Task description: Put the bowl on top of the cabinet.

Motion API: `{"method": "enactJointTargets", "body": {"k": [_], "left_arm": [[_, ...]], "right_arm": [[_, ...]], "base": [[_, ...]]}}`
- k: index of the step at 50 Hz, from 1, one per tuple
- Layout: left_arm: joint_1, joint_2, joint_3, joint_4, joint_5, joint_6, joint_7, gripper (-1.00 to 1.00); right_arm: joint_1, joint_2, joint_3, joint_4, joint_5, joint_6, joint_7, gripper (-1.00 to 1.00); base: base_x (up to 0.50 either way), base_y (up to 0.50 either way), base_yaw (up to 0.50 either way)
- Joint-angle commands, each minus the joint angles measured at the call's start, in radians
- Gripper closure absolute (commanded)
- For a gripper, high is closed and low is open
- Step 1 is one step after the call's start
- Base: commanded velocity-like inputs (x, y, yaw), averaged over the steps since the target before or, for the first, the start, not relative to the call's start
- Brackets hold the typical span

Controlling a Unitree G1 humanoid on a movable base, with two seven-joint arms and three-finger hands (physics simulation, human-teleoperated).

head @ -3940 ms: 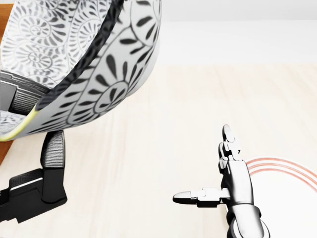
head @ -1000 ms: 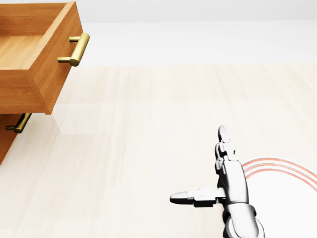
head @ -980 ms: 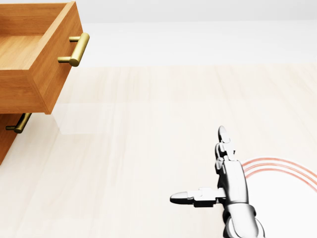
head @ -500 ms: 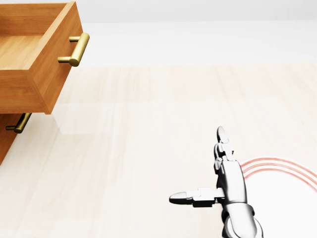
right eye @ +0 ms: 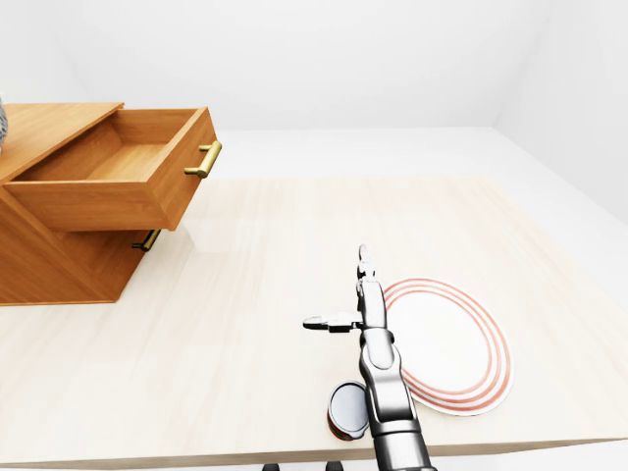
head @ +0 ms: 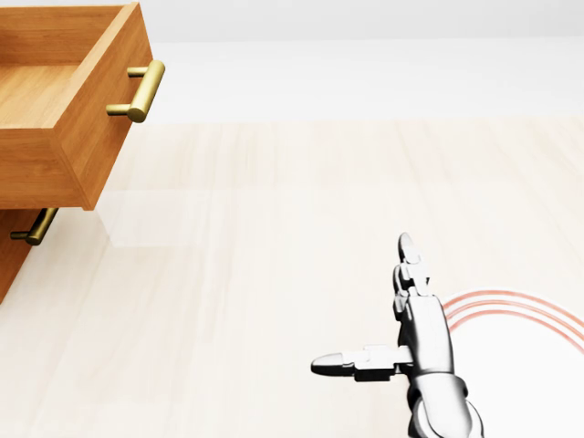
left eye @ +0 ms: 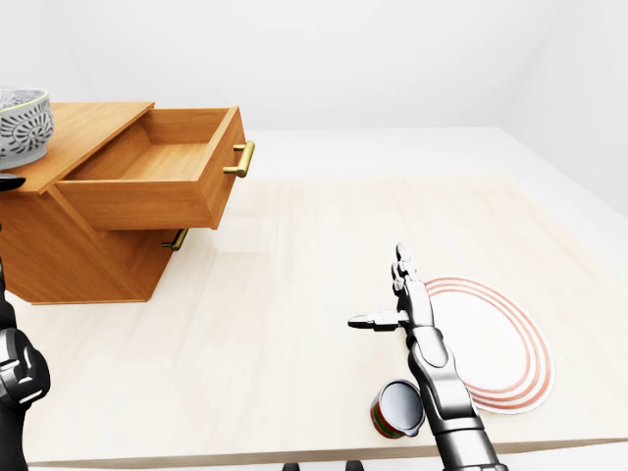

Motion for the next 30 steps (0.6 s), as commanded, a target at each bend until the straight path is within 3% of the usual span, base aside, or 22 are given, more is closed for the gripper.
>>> {"method": "enactJointTargets", "body": {"k": [1, 18, 30], "left_arm": [[0.093, -0.111, -0.032, 0.018, -0.025, 0.0, 0.0, -1.0], [0.111, -0.099, -0.008, -0.103, -0.1, 0.0, 0.0, -1.0], [0.2, -0.111, 0.05, -0.362, -0.172, 0.0, 0.0, -1.0]], "right_arm": [[-0.005, 0.0, 0.0, 0.009, 0.0, -0.001, -0.001, -0.99], [-0.011, -0.001, -0.002, 0.026, 0.001, -0.01, -0.001, -0.99], [-0.009, 0.0, -0.001, 0.021, 0.0, -0.007, -0.002, -0.99]], "base": [[0.0, 0.0, 0.0], [0.0, 0.0, 0.0], [0.0, 0.0, 0.0]]}}
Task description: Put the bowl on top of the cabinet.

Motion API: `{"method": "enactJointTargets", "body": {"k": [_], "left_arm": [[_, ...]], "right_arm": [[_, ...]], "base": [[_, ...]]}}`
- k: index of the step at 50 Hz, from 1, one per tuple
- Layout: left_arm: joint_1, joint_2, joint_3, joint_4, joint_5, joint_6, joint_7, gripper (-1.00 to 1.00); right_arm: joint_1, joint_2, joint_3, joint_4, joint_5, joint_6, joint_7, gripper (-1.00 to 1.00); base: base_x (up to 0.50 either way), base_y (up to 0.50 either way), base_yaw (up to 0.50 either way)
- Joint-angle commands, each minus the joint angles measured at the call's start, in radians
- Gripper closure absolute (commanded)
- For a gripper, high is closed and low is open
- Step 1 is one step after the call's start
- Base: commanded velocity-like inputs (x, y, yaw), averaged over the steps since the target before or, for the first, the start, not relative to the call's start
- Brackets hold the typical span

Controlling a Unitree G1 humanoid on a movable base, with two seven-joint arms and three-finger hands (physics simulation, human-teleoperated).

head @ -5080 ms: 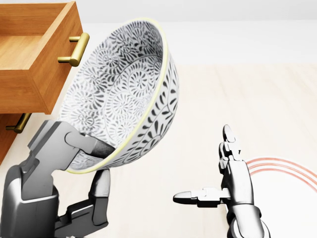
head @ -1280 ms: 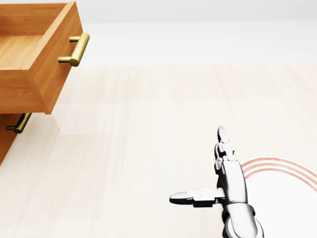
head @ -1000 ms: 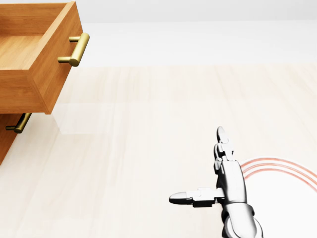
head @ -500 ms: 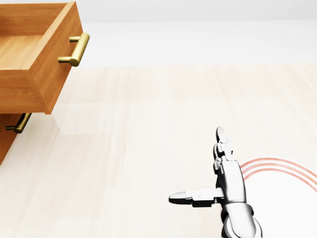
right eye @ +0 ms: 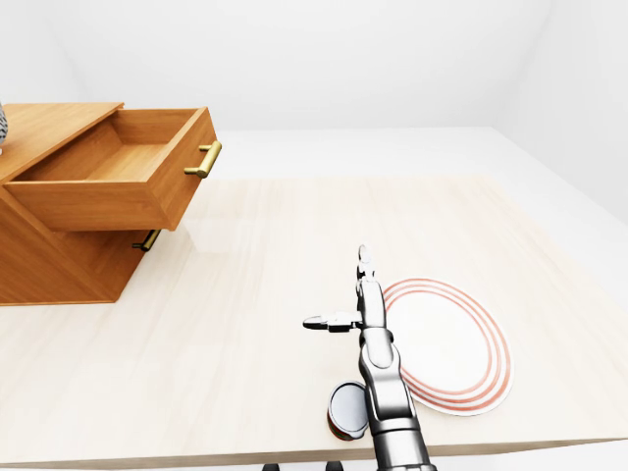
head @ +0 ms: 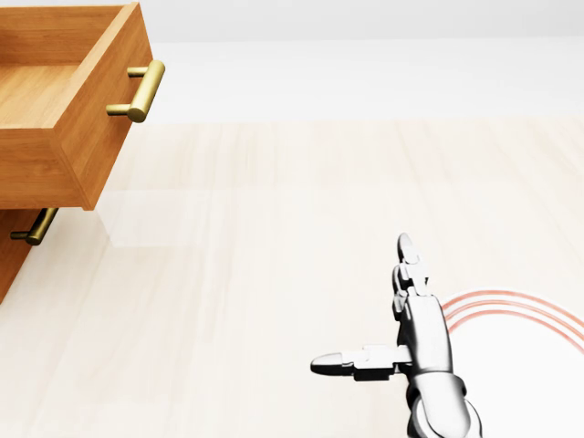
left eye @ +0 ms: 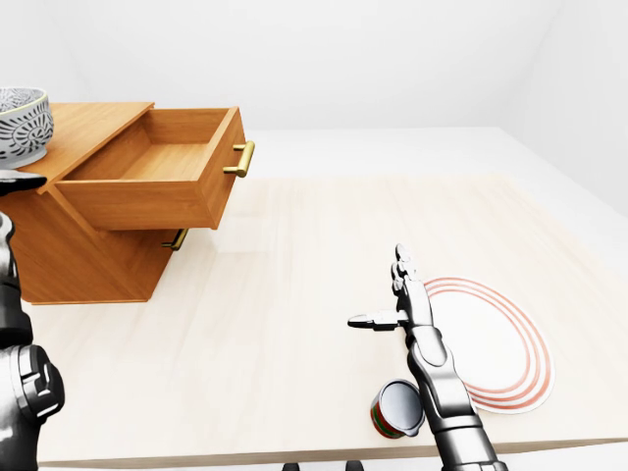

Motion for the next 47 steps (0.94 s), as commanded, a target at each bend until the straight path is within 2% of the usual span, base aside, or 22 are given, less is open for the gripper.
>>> {"method": "enactJointTargets", "body": {"k": [1, 7, 9, 20, 24, 28, 31, 32, 33, 36, 43, 47], "left_arm": [[0.096, -0.075, 0.025, -0.193, -0.078, 0.0, 0.0, -1.0], [0.186, -0.093, 0.078, -0.443, -0.135, 0.0, 0.0, -1.0], [0.239, -0.112, 0.1, -0.566, -0.153, 0.0, -0.007, -1.0], [0.398, -0.182, 0.2, -1.049, -0.215, 0.0, -0.167, -1.0], [0.45, -0.222, 0.228, -1.234, -0.239, 0.0, -0.221, -1.0], [0.483, -0.259, 0.239, -1.36, -0.24, 0.037, -0.263, -1.0], [0.489, -0.268, 0.242, -1.382, -0.237, 0.04, -0.276, -1.0], [0.517, -0.289, 0.251, -1.461, -0.246, 0.064, -0.297, -1.0], [0.528, -0.301, 0.255, -1.497, -0.251, 0.075, -0.311, -1.0], [0.554, -0.331, 0.268, -1.58, -0.258, 0.09, -0.338, -1.0], [0.615, -0.409, 0.264, -1.705, -0.245, 0.076, -0.376, -1.0], [0.645, -0.448, 0.262, -1.756, -0.24, 0.047, -0.389, -1.0]], "right_arm": [[0.002, 0.0, 0.001, -0.004, -0.001, 0.002, -0.001, -1.0], [-0.002, 0.001, 0.001, 0.007, -0.002, -0.004, -0.002, -1.0], [-0.001, 0.0, 0.001, 0.007, -0.001, -0.005, -0.002, -1.0], [-0.001, 0.0, 0.0, 0.004, -0.001, -0.001, -0.002, -0.99], [-0.002, 0.001, 0.002, 0.006, -0.003, -0.002, -0.003, -0.99], [0.001, 0.0, 0.0, -0.002, 0.0, 0.001, 0.0, -1.0], [0.002, 0.0, -0.001, -0.002, 0.0, 0.001, 0.0, -1.0], [0.002, 0.0, 0.0, -0.001, -0.001, 0.001, 0.0, -1.0], [0.001, 0.0, 0.001, 0.0, -0.001, 0.001, 0.0, -1.0], [0.004, 0.001, 0.002, -0.007, -0.003, 0.003, 0.0, -0.99], [0.007, 0.0, 0.002, -0.014, -0.003, 0.006, 0.0, -1.0], [0.011, 0.001, 0.003, -0.026, -0.004, 0.012, 0.001, -0.99]], "base": [[0.0, 0.0, 0.0], [0.0, 0.0, 0.0], [0.0, 0.0, 0.0], [0.0, 0.0, 0.0], [0.0, 0.0, 0.0], [0.0, 0.0, 0.0], [0.0, 0.0, 0.0], [0.0, 0.0, 0.0], [0.0, 0.0, 0.0], [0.0, 0.0, 0.0], [0.0, 0.0, 0.0], [0.0, 0.0, 0.0]]}}
